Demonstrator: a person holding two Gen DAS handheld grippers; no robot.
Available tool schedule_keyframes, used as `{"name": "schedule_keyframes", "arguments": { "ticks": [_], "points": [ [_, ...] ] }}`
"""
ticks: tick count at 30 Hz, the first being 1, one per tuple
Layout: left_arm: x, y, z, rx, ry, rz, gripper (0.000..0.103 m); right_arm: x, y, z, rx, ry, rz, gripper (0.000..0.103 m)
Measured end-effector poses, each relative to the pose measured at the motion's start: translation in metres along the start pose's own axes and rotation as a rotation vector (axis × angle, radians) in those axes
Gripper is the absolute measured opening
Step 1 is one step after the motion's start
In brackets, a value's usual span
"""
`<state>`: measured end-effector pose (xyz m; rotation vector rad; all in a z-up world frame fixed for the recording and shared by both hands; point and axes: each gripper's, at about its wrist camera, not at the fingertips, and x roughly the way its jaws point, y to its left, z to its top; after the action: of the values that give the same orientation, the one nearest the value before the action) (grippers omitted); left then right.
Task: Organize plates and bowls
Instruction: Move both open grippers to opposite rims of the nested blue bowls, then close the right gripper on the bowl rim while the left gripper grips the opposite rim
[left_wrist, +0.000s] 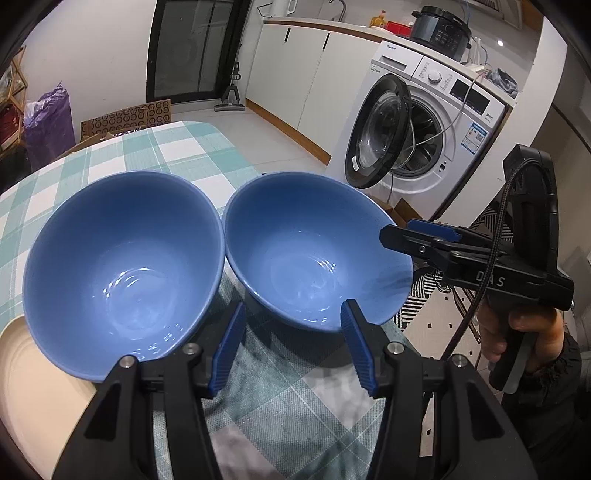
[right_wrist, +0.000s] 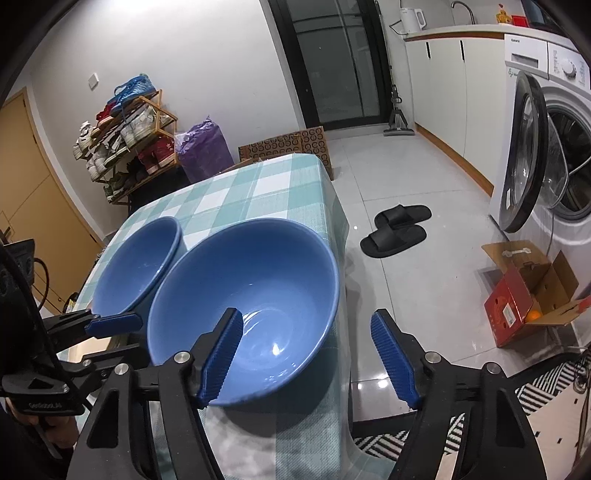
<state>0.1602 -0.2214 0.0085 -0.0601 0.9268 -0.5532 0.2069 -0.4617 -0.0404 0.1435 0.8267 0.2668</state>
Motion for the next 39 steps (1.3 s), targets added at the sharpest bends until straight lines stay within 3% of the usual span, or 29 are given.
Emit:
{"name": "schedule_keyframes", "arguments": {
  "ticks": [2, 14, 33, 36, 39],
  "points": [
    [0.001, 0.000, 0.001, 0.000, 0.003, -0.003, 0.053, 0.005, 0.000, 0.002, -0.002, 0.002, 0.007, 0.064],
    [0.006, 0.004, 0.008, -0.011, 0.002, -0.018, 0.052, 0.021, 0.002, 0.010, -0.014, 0.014, 0.005, 0.051],
    [0.012, 0.001, 0.010, 0.003, 0.000, -0.024, 0.052, 0.030, -0.002, 0.012, -0.026, 0.021, -0.018, 0.043],
    [0.013, 0.000, 0.011, 0.008, 0.000, -0.018, 0.052, 0.032, -0.003, 0.011, -0.028, 0.025, -0.016, 0.038],
    [0.013, 0.000, 0.011, 0.017, -0.003, -0.001, 0.045, 0.031, -0.002, 0.010, -0.030, 0.022, -0.019, 0.037]
  ]
}}
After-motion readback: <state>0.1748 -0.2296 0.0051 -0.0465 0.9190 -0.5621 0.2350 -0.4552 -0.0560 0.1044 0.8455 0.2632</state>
